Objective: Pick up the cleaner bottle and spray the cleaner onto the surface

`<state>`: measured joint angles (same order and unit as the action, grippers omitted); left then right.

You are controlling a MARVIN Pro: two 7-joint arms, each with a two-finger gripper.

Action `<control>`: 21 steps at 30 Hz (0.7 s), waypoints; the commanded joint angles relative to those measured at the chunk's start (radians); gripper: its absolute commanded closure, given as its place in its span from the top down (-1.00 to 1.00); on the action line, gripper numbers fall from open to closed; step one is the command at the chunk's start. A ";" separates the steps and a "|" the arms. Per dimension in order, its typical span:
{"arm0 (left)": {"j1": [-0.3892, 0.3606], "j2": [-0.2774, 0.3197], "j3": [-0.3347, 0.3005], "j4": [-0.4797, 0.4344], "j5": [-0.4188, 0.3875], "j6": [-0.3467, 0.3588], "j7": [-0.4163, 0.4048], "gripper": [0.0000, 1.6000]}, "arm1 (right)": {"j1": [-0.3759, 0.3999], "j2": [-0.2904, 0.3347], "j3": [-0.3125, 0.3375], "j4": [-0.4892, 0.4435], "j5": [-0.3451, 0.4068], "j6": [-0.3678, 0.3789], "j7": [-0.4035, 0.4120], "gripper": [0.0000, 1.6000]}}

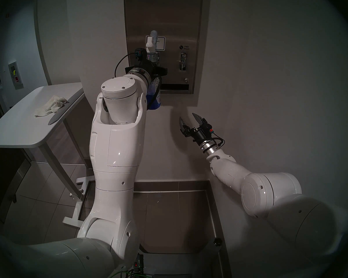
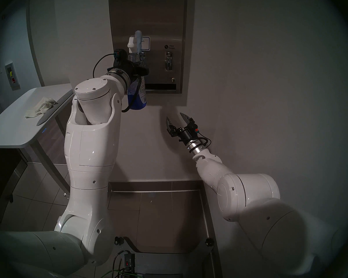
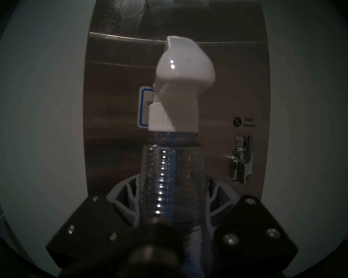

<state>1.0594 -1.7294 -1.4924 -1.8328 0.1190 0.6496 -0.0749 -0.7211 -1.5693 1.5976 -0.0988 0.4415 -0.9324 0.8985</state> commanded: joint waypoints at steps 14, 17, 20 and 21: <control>-0.066 -0.005 0.004 -0.055 -0.001 -0.016 0.005 -1.00 | 0.032 -0.087 0.019 -0.106 0.023 -0.028 -0.016 1.00; -0.067 -0.005 0.005 -0.057 -0.002 -0.015 0.006 -1.00 | 0.022 -0.082 0.027 -0.113 0.029 -0.028 -0.024 1.00; -0.067 -0.004 0.005 -0.058 -0.002 -0.014 0.007 -1.00 | 0.015 -0.083 0.034 -0.122 0.035 -0.028 -0.029 1.00; -0.068 -0.004 0.006 -0.058 -0.002 -0.014 0.007 -1.00 | 0.013 -0.083 0.037 -0.125 0.036 -0.028 -0.029 1.00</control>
<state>1.0581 -1.7294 -1.4893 -1.8367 0.1162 0.6604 -0.0687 -0.7227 -1.6454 1.6225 -0.1730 0.4670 -0.9526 0.8684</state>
